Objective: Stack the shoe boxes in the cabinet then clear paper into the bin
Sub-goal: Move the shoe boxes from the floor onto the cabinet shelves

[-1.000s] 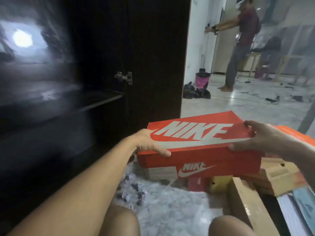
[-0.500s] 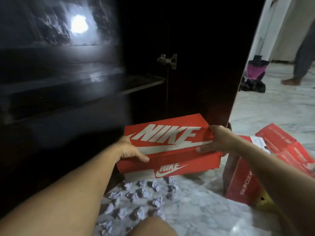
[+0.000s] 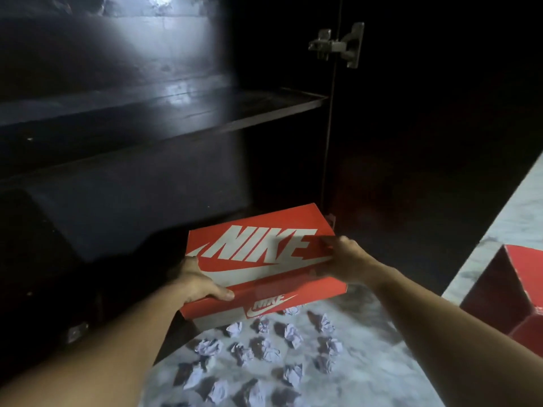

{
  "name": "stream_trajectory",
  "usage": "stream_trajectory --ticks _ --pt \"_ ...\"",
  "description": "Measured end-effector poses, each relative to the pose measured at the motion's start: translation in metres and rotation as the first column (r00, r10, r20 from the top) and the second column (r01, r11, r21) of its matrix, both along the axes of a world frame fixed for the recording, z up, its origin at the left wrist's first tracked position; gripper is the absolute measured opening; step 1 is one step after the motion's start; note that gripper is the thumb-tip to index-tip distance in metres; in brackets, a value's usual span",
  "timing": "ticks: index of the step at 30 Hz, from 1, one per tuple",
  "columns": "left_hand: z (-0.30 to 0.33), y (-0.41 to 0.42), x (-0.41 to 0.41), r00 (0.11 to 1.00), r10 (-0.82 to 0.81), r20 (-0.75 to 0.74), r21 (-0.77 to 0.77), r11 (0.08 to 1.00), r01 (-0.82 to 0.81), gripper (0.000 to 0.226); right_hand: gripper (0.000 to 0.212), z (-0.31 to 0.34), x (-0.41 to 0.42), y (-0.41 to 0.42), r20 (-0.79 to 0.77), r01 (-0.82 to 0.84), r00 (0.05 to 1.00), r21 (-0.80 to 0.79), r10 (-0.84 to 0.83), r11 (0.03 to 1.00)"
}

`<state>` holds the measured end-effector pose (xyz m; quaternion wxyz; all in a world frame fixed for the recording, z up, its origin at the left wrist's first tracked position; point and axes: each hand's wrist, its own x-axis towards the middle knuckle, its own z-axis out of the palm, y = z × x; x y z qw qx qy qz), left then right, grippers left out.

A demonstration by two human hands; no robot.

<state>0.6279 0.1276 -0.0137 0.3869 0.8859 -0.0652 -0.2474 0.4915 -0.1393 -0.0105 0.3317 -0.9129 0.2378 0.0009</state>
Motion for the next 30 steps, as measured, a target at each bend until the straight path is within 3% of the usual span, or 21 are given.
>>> stream_trajectory --ticks 4,9,11,13,15,18,22,26,30 --pt "-0.023 -0.004 0.022 0.999 0.037 0.023 -0.002 0.999 -0.037 0.092 0.061 -0.034 0.042 -0.010 0.000 -0.022 1.000 0.006 0.022 1.000" --pt "-0.046 -0.011 0.042 0.991 0.104 0.086 -0.042 0.994 -0.101 0.088 0.068 -0.070 0.081 -0.018 -0.021 -0.025 0.999 -0.024 0.024 0.999" --pt "-0.054 -0.015 0.051 0.989 0.114 0.096 -0.057 0.992 -0.109 0.082 0.058 -0.078 0.093 -0.017 0.042 0.001 0.999 -0.101 0.003 0.995" --pt "-0.057 -0.021 0.056 0.970 0.095 0.222 0.044 0.993 -0.108 0.077 0.038 -0.081 0.103 -0.011 0.118 0.076 0.992 -0.260 -0.046 0.963" --pt "-0.062 -0.026 0.062 0.882 0.045 0.468 0.208 0.965 -0.159 0.072 0.026 -0.082 0.115 -0.001 0.145 0.105 0.989 -0.465 -0.041 0.879" --pt "-0.070 -0.032 0.066 0.786 0.015 0.618 0.174 0.972 -0.155 0.058 0.025 -0.083 0.132 0.013 0.169 0.074 0.986 -0.484 0.011 0.872" --pt "-0.080 -0.033 0.078 0.780 -0.118 0.614 0.329 0.937 -0.118 0.050 0.034 -0.077 0.148 0.015 0.100 0.025 0.995 -0.447 0.023 0.894" --pt "-0.082 -0.028 0.099 0.798 -0.217 0.561 0.415 0.908 -0.045 0.051 0.064 -0.076 0.160 0.016 -0.058 -0.062 0.997 -0.440 0.040 0.896" --pt "-0.085 -0.028 0.114 0.825 -0.255 0.504 0.478 0.878 -0.021 0.051 0.069 -0.076 0.178 0.012 -0.111 -0.069 0.994 -0.423 0.024 0.904"
